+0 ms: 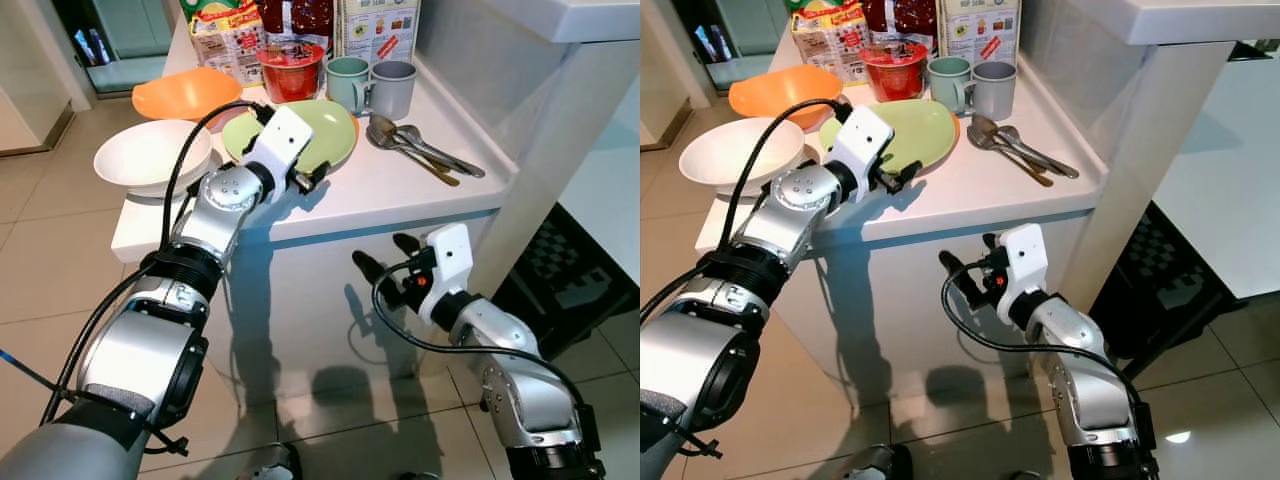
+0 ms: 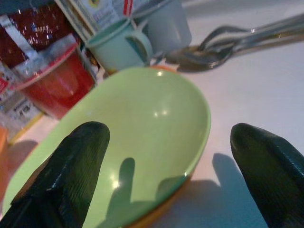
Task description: Setting the table
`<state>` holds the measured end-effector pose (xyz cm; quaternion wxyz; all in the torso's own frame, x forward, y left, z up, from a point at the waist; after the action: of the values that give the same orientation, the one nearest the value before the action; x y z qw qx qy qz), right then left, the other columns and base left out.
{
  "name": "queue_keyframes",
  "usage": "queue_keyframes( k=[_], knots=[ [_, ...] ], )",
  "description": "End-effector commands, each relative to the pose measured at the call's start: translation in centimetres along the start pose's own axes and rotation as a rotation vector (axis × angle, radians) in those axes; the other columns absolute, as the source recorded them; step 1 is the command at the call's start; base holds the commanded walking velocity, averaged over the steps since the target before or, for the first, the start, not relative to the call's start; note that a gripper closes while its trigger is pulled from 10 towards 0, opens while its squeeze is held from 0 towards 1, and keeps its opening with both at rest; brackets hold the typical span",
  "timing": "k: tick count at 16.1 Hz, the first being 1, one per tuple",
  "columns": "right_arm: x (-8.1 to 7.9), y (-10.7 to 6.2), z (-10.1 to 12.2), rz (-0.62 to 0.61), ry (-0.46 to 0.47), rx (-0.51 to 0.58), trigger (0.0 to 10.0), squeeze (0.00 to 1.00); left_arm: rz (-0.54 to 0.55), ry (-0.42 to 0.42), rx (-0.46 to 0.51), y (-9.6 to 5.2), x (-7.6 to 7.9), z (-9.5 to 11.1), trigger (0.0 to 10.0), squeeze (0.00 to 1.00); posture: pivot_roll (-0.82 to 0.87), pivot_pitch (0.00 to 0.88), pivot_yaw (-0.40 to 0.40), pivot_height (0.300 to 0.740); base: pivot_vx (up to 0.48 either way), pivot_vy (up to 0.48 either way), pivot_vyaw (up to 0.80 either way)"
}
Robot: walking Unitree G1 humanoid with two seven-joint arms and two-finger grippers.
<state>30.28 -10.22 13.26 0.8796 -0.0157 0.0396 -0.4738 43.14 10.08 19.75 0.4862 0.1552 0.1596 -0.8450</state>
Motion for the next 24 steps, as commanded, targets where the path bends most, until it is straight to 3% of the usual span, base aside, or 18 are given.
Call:
queue_keyframes(
  k=[1,7,12,24],
  knots=[
    [-0.1,0.1,0.6,0.001,-0.004,0.008,10.0,0.00,0.014,0.000,0.000,0.1,-0.4,0.3,10.0,0.00,-0.03,0.042,0.112,0.740,0.000,0.000,0.00],
    [-0.8,-0.3,1.6,0.008,-0.011,0.026,10.0,0.00,0.018,0.030,-0.043,0.3,-0.2,-0.5,10.0,0.00,-0.05,0.070,0.119,0.740,0.000,0.000,0.00],
    [-0.9,-0.5,2.2,0.013,-0.022,0.031,10.0,0.00,0.056,0.032,-0.011,0.6,-1.2,1.2,10.0,0.00,-0.05,0.079,0.121,0.740,0.000,0.000,0.00],
    [-0.9,-0.5,1.9,-0.014,-0.025,0.015,10.0,0.00,0.081,0.024,-0.033,0.6,-1.6,0.8,10.0,0.00,-0.05,0.055,0.130,0.740,0.032,0.000,0.00]
  ],
)
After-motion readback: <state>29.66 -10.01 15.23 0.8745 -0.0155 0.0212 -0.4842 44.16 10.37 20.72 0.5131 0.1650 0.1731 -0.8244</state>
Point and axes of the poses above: a point about 5 cm out from each wrist's last joint towards the gripper, its own y axis pointing out of the wrist towards the gripper, its own z axis along the axis of the wrist's last joint, x = y × z, the point moved 3 cm from there along y, pointing out of the wrist towards the gripper, and after that the axes turned 1 degree about -y, right-handed, at the moved point
